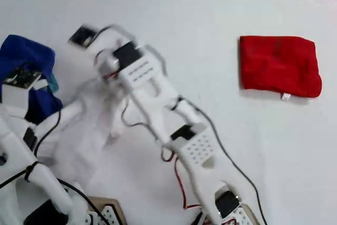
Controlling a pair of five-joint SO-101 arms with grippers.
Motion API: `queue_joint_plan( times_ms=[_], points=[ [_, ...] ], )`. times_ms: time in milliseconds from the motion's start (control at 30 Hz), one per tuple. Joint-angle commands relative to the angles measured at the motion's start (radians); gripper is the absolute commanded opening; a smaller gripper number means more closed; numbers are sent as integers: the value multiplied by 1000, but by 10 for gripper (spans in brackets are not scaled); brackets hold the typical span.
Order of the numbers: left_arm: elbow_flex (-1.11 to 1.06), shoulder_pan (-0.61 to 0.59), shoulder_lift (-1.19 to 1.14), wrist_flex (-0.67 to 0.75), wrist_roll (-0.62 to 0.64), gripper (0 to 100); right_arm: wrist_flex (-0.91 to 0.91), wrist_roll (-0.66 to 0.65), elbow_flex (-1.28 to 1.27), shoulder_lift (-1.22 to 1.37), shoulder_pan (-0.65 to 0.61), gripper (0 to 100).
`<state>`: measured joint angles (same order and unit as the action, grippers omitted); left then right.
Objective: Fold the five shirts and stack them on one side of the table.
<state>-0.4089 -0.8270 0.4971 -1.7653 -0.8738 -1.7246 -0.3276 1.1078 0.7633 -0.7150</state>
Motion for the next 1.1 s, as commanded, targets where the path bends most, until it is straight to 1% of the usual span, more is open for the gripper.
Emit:
queue_joint_plan(
  times_ms=[0, 167, 300, 400, 467, 600, 700, 733, 867, 900, 967, 1067],
  points=[
    [85, 120, 26, -12, 149, 25, -39, 11, 31, -193, 102, 21],
    [213, 319, 21, -12, 391, 25, -42, 11, -31, -363, 236, 20],
    [357, 470, 21, -12, 520, 25, -42, 11, -167, -527, 332, 20],
    [486, 560, 21, -12, 582, 25, -42, 11, -324, -688, 381, 20],
    [558, 598, 23, -12, 606, 25, -42, 11, -459, -822, 414, 20],
    [584, 617, 20, -14, 608, 25, -38, 11, -778, -1084, 498, 21],
    [496, 617, 20, -3, 594, 25, -25, 5, -1054, -1239, 552, 21],
    [449, 617, 20, 6, 572, 25, -12, 3, -1154, -1282, 567, 21],
    [228, 611, 20, 94, 496, 25, 117, -5, -1524, -1409, 639, 24],
    [173, 611, 20, 123, 486, 25, 157, -32, -1602, -1431, 653, 24],
    [77, 611, 20, 186, 483, 25, 205, -132, -1737, -1460, 659, 32],
    [-35, 611, 20, 279, 483, 25, 193, -253, -1850, -1489, 662, 104]
  ],
)
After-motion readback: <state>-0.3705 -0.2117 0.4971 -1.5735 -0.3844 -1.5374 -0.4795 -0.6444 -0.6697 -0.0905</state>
